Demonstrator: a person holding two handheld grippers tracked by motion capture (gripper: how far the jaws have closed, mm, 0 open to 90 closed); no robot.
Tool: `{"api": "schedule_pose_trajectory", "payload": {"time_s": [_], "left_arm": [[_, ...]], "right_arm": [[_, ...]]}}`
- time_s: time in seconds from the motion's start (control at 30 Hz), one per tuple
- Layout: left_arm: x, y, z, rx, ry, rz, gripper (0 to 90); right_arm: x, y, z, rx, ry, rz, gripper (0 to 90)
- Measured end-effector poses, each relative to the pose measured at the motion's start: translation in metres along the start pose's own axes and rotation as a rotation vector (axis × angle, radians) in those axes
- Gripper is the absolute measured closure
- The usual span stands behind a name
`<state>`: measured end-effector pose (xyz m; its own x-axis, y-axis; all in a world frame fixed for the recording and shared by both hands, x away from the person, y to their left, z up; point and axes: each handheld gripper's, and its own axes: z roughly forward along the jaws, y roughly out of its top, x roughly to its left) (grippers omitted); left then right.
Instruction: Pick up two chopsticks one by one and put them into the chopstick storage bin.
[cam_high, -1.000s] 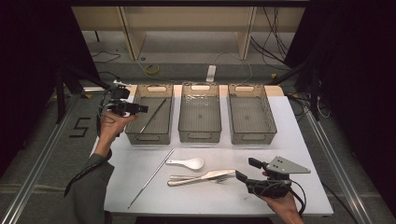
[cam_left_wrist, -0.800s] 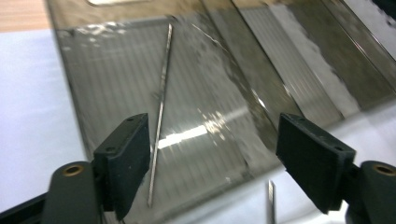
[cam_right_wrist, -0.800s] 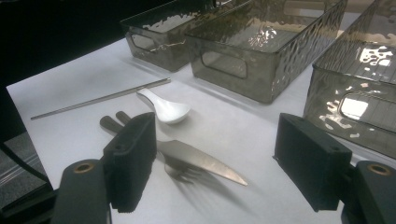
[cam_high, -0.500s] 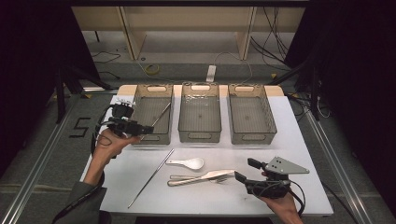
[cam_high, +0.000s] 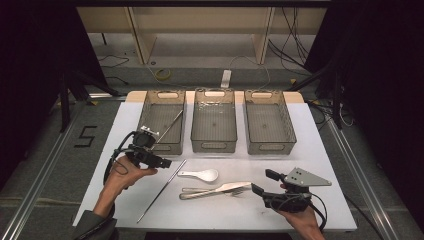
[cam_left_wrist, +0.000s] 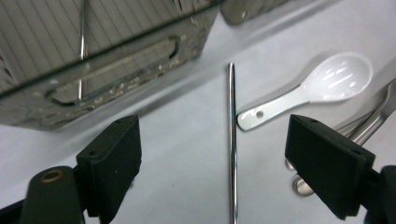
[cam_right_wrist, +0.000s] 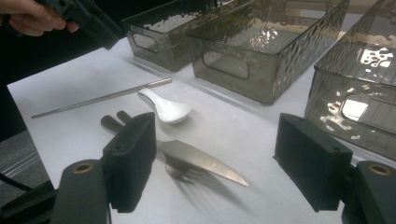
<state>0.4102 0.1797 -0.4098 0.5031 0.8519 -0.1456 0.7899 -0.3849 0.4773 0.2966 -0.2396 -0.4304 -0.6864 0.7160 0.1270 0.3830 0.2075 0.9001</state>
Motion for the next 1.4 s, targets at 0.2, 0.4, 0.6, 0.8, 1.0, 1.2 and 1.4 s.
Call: {"api": "schedule_pose_trajectory", "payload": {"time_s": [0.2, 0.4, 0.6, 0.8, 1.0, 1.2, 1.4], "left_arm": [[-0.009, -0.008, 0.007, 0.082, -0.001, 0.036, 26.0], [-0.014, -0.016, 0.019, 0.149, -0.006, 0.056, 33.2], [-0.019, -0.025, 0.026, 0.191, -0.001, 0.081, 42.8], [-0.022, -0.029, 0.030, 0.218, 0.001, 0.098, 54.1], [-0.024, -0.031, 0.033, 0.246, 0.002, 0.112, 60.7], [-0.027, -0.033, 0.038, 0.267, 0.006, 0.129, 66.4], [-0.029, -0.033, 0.040, 0.278, 0.009, 0.142, 71.0]], "right_arm": [[0.000, 0.000, 0.000, 0.000, 0.000, 0.001, 30.1], [0.001, 0.000, 0.000, -0.001, 0.002, -0.006, 30.1], [0.001, 0.000, 0.001, 0.004, 0.003, -0.003, 30.2], [0.001, 0.000, 0.001, 0.007, 0.003, -0.005, 30.2], [0.001, 0.000, 0.001, 0.004, 0.002, -0.004, 30.2], [0.002, 0.000, 0.001, 0.006, 0.003, -0.010, 30.2], [0.002, 0.000, 0.001, 0.007, 0.004, -0.011, 30.2]]}}
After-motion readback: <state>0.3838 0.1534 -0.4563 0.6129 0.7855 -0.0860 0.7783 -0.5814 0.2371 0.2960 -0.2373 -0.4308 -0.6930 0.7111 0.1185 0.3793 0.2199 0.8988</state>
